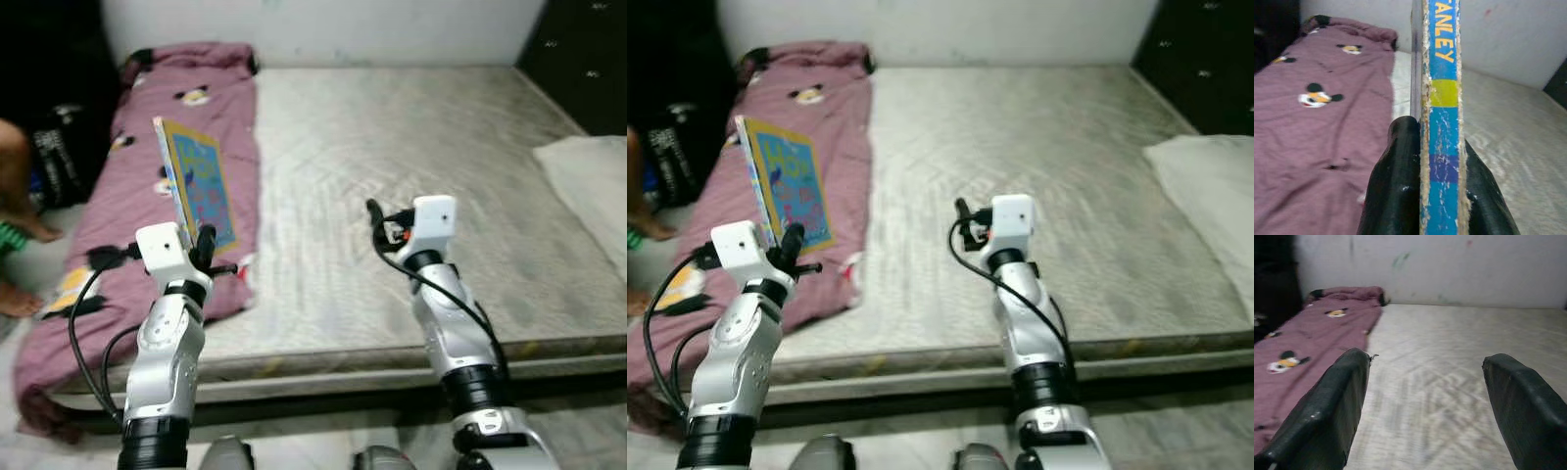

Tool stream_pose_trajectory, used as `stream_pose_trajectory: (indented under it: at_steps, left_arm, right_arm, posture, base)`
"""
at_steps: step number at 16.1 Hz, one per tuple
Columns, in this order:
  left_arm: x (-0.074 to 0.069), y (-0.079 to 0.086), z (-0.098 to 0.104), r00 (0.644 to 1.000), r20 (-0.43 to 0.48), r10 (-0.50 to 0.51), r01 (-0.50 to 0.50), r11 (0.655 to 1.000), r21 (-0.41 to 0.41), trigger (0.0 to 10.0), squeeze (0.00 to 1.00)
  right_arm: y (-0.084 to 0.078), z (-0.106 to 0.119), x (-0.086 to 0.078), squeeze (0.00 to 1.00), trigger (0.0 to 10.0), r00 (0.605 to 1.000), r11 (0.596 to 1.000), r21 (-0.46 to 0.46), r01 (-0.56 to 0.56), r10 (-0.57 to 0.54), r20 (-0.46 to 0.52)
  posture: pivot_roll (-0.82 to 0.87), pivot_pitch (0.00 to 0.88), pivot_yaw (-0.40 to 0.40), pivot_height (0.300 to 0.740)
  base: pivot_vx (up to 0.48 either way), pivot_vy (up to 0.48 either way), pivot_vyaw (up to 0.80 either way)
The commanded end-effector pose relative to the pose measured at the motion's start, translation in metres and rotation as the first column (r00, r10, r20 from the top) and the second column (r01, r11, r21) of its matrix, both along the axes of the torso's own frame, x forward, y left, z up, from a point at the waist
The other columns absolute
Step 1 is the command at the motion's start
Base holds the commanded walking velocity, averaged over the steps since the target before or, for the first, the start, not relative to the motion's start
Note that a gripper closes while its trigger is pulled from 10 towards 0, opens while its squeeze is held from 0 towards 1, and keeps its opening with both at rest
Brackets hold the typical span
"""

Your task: Clean up the room

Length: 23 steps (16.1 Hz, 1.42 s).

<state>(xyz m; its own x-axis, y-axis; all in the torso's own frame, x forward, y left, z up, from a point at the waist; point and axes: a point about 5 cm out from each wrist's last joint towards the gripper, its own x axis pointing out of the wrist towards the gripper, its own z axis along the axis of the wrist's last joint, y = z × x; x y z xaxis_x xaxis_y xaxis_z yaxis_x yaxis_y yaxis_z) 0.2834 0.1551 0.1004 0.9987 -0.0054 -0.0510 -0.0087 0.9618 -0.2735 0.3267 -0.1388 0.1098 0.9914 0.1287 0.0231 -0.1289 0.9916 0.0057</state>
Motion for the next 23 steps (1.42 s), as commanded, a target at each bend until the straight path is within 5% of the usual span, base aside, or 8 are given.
stream_pose_trajectory:
  at_steps: [1,13,23]
  left_arm:
    - [0.0025,-0.0077,0.0084,0.999,0.040,-0.026,0.025,1.000,0.003,10.0,0.00]
    - [0.0027,-0.0112,0.0072,0.999,0.040,-0.030,0.031,1.000,-0.008,10.0,0.00]
    - [0.0044,-0.0130,0.0079,0.998,0.041,-0.037,0.038,0.999,-0.013,10.0,0.00]
  right_arm:
    - [-0.0052,-0.0003,0.0003,0.00,10.0,1.000,1.000,-0.006,0.016,-0.016,-0.002]
    - [-0.0065,-0.0006,0.0012,0.00,10.0,1.000,0.999,-0.037,0.021,-0.021,0.002]
    - [-0.0075,-0.0014,0.0019,0.00,10.0,1.000,0.998,-0.046,0.029,-0.029,-0.002]
  posture:
    - [-0.04,0.000,-0.006,0.740]
    - [-0.05,0.000,-0.007,0.740]
    - [-0.05,0.000,-0.006,0.740]
  base:
    - [0.000,0.000,0.00]
    - [0.000,-0.122,0.22]
    - [0.000,-0.369,0.00]
